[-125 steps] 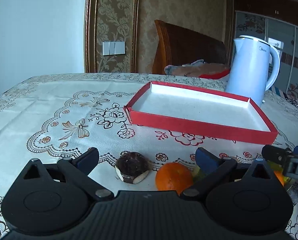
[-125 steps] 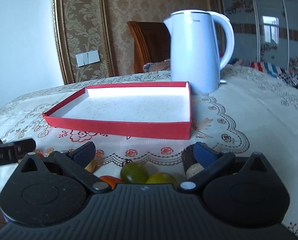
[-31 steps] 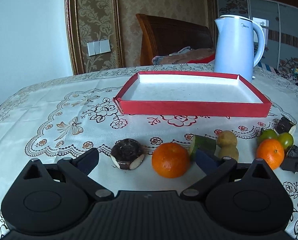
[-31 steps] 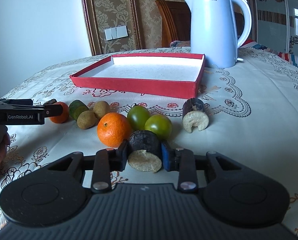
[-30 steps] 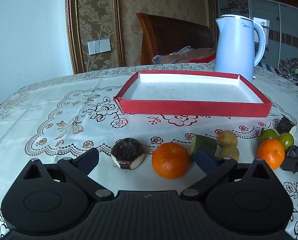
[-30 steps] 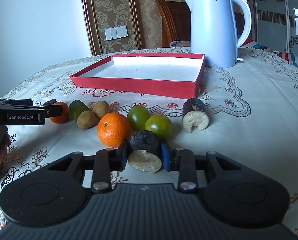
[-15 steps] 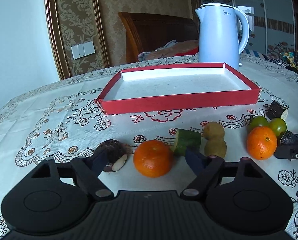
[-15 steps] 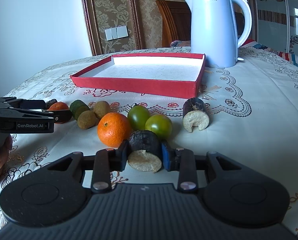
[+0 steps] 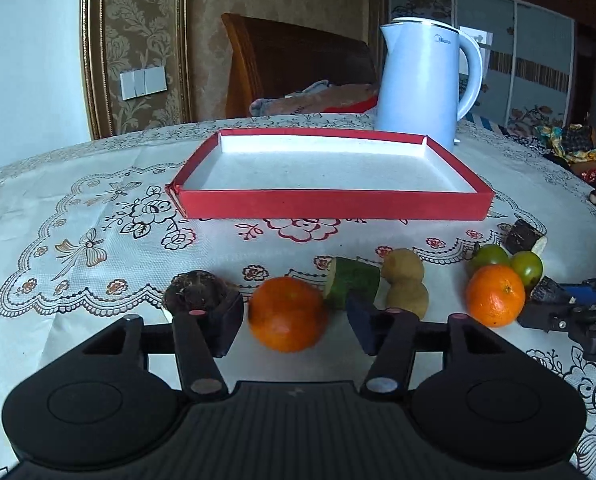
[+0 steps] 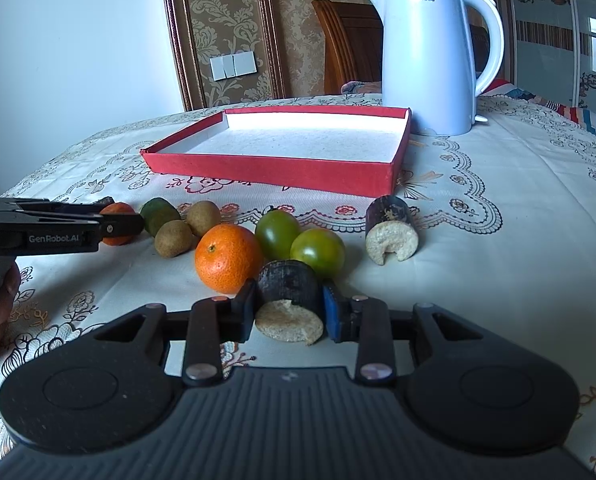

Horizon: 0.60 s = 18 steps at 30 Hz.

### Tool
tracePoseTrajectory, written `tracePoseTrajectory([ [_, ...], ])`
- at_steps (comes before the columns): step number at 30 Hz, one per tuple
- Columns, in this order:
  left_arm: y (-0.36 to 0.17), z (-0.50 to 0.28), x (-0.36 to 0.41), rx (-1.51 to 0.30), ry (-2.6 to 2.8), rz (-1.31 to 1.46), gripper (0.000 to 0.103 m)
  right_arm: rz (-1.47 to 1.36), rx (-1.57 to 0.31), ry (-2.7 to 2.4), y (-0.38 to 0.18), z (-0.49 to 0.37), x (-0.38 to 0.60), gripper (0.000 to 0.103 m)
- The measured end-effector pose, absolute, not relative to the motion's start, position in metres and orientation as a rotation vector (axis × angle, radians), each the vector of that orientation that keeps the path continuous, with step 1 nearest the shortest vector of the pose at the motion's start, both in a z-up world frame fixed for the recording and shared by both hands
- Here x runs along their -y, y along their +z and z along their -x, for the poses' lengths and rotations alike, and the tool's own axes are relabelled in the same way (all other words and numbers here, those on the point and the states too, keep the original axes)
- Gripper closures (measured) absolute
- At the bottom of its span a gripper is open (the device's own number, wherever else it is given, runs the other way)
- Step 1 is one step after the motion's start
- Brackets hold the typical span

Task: Organize fruits
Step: 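Close the left gripper on the mandarin orange while the right gripper holds the eggplant, then carry the orange and the eggplant piece into the red tray with both grippers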

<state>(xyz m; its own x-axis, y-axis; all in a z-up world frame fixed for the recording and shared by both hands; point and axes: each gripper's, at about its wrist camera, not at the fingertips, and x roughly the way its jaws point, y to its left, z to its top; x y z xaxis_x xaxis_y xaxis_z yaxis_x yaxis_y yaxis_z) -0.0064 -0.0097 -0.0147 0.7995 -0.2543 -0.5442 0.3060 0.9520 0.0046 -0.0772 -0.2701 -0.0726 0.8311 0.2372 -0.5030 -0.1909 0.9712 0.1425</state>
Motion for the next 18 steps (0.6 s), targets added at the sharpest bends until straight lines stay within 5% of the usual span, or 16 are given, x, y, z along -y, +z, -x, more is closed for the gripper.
tracePoseTrajectory([
  [6, -0.015, 0.0075, 0.011, -0.565, -0.307, -0.096, 0.049, -0.09, -0.543, 0.228, -0.0731, 0.0769, 0.2708, 0.071],
  [10, -0.0144, 0.0108, 0.0114, -0.556, -0.289, -0.106, 0.062, -0.088, -0.539, 0.231, -0.0735, 0.0779, 0.2709, 0.071],
  [18, -0.0136, 0.0127, 0.0134, -0.546, -0.252, -0.126, 0.063, -0.099, -0.511, 0.243, -0.0721, 0.0837, 0.2738, 0.072],
])
